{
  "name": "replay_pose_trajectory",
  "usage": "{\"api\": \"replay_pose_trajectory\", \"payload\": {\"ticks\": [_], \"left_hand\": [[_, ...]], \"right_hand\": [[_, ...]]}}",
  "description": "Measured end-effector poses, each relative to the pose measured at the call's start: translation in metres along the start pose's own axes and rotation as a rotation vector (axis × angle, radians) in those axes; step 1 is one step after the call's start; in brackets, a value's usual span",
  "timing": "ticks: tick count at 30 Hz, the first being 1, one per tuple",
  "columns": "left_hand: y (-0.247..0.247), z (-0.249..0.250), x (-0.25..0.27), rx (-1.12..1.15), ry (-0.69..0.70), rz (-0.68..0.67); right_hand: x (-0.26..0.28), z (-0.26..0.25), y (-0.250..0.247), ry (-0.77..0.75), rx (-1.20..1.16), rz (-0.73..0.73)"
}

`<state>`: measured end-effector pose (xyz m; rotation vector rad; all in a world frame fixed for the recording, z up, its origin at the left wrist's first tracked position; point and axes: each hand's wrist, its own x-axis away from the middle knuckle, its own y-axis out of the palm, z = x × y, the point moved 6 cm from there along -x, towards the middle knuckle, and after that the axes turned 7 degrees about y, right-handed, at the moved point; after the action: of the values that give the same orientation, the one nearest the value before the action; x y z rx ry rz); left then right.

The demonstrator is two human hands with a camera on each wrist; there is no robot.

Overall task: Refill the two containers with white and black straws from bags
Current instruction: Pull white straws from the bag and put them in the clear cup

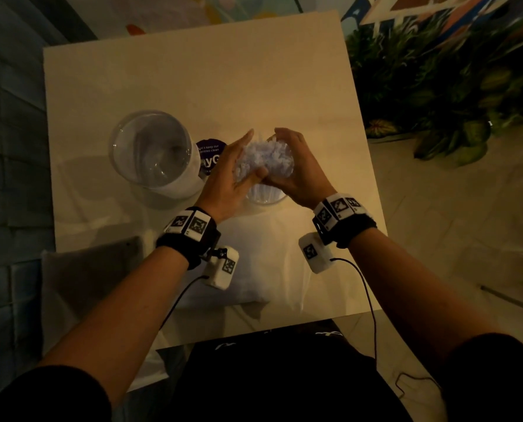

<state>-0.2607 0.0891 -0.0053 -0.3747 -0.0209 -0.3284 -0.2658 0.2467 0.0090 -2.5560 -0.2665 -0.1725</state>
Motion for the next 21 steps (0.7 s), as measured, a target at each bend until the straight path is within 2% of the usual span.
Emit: {"api": "replay_pose_trajectory", "payload": {"ticks": [4,9,12,14,17,19,21], "left_hand": [[-0.006,-0.026,0.018,0.079,-0.225,0.019],[-0.017,-0.033,0.077,0.136,-0.283,0.058],[-0.020,-0.047,0.123,-0.061,-0.325,0.075],[-0.017,-0.064,0.143,-0.338,-0.338,-0.055],[-0.005,-0.097,0.167,-0.714,-0.409,-0.399],[0.001,-0.111,0.176,-0.806,-0.409,-0.498],[0.004,-0.114,0.177,-0.816,-0.411,-0.525]], "right_hand": [[0.019,0.010,-0.014,0.099,-0.064,0.029],[0.080,0.026,-0.050,0.127,-0.127,0.217],[0.115,0.054,-0.047,0.261,-0.076,0.195],[0.132,0.079,-0.031,0.388,-0.046,0.109],[0.146,0.109,0.004,0.520,0.001,-0.039],[0.145,0.119,0.031,0.540,0.015,-0.121],[0.138,0.116,0.054,0.484,-0.017,-0.179]]}}
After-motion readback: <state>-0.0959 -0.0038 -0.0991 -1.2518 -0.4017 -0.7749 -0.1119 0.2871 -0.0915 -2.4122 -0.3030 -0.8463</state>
